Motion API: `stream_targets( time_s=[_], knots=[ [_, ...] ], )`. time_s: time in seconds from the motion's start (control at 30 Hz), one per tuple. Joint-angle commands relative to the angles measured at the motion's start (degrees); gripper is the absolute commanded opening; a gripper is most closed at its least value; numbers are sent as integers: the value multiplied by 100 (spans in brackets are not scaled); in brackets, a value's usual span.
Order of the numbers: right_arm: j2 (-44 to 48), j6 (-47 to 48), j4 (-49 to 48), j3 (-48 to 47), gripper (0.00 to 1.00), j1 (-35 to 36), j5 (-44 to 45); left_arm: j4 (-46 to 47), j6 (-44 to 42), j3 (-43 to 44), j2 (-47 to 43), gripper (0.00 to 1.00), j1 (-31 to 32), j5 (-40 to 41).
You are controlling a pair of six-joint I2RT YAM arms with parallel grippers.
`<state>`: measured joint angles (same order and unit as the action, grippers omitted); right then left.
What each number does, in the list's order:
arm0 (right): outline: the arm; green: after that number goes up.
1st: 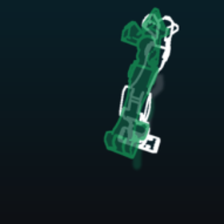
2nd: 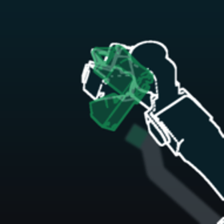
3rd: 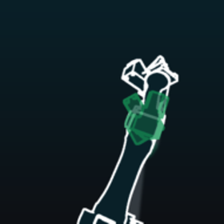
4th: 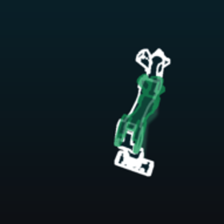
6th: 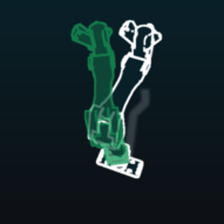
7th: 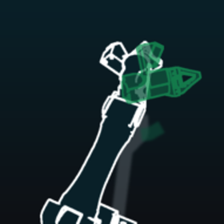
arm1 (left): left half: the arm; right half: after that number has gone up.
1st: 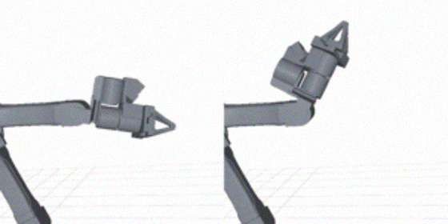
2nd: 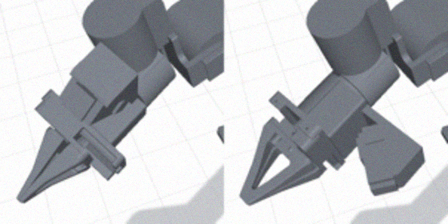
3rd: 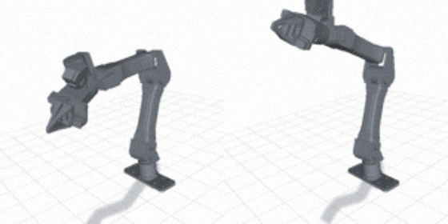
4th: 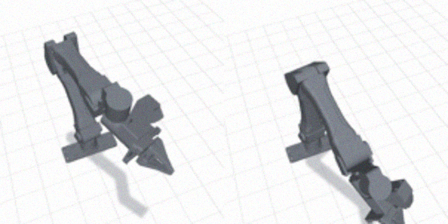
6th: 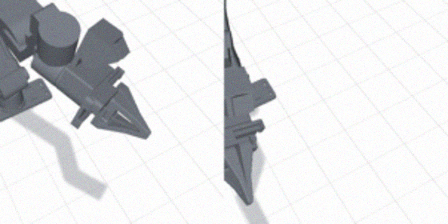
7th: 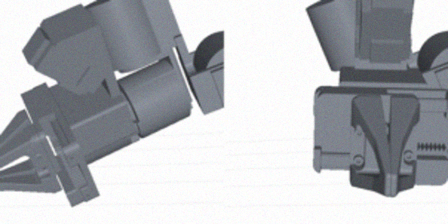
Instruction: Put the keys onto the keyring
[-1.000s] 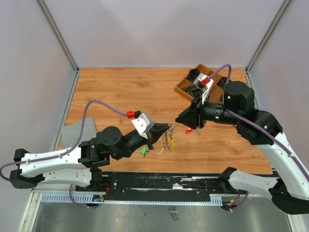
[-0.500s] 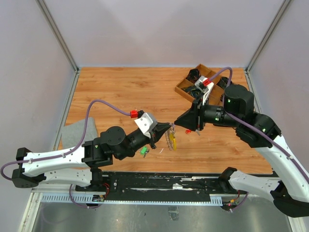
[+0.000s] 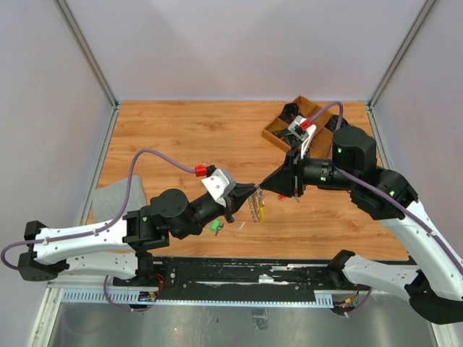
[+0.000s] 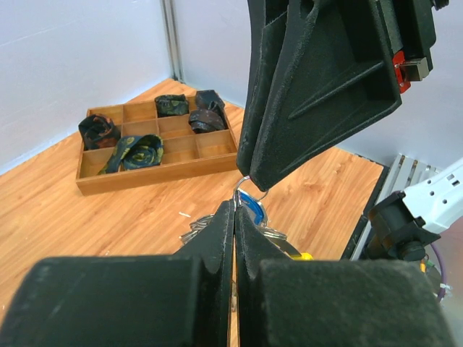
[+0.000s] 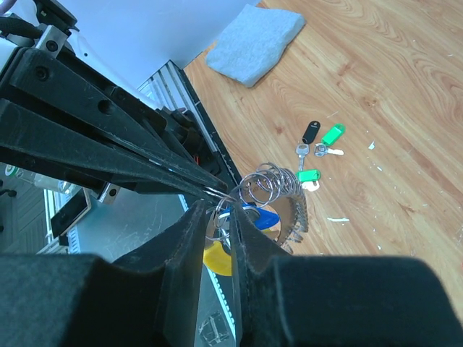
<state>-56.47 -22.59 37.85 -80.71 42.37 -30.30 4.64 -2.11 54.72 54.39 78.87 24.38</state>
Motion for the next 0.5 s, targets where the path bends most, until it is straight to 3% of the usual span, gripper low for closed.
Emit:
stream_targets(
  time_s=[0.0, 0.27, 0.47],
  knots=[
    [-17, -70, -182, 51, 20, 62, -244, 327, 45, 136, -7, 1, -21, -2],
    [7, -32, -184, 80, 2, 65, -236, 335, 41, 118, -32, 1, -21, -3],
    [22, 29, -58, 77, 1, 63, -83, 318, 41, 138, -47, 0, -21, -81]
  ],
)
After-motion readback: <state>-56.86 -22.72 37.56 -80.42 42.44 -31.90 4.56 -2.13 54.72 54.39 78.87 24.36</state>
